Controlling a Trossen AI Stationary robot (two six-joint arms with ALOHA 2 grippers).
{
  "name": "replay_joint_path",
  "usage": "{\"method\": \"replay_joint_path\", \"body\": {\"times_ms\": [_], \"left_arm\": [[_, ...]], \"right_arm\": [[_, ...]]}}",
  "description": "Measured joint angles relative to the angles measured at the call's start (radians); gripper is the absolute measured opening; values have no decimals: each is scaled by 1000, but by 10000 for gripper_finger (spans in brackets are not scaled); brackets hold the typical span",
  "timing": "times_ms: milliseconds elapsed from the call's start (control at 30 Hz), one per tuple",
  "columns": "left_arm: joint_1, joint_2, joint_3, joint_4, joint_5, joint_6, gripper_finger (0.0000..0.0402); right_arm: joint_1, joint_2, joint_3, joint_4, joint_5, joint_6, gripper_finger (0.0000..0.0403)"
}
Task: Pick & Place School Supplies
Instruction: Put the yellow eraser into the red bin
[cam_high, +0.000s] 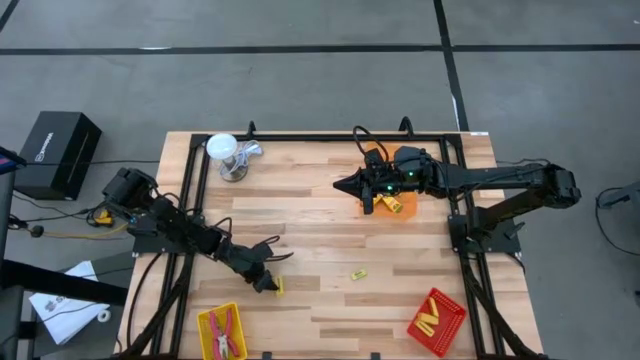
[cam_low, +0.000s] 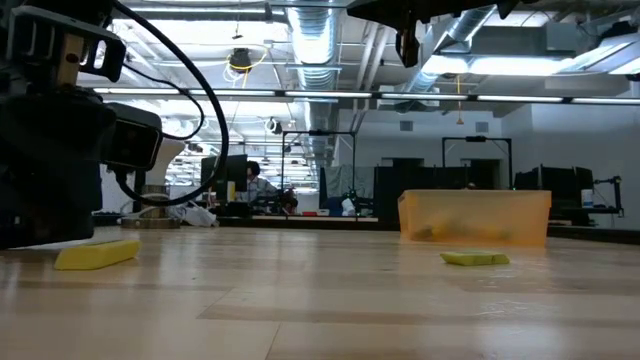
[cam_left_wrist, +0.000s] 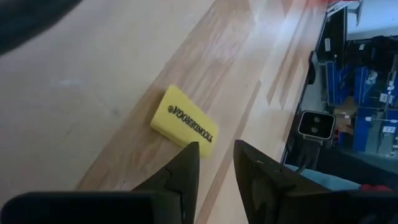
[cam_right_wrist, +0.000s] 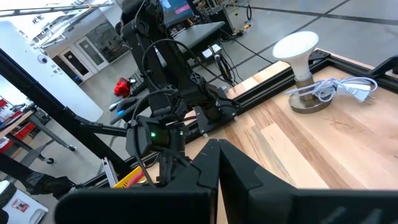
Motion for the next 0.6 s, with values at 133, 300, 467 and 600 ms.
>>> {"method": "replay_joint_path", "body": {"times_ms": [133,300,467,600], "left_arm": [[0,0,0,-7,-1,0,95],[2,0,-5,16,-11,-19,95],[1,1,-6,35,-27,-23,95],[5,6,-5,38,-35,-24,95]], "right_arm": [[0,0,0,0,0,0,0],[0,0,0,0,0,0,0],[0,0,0,0,0,0,0],[0,0,0,0,0,0,0]]}}
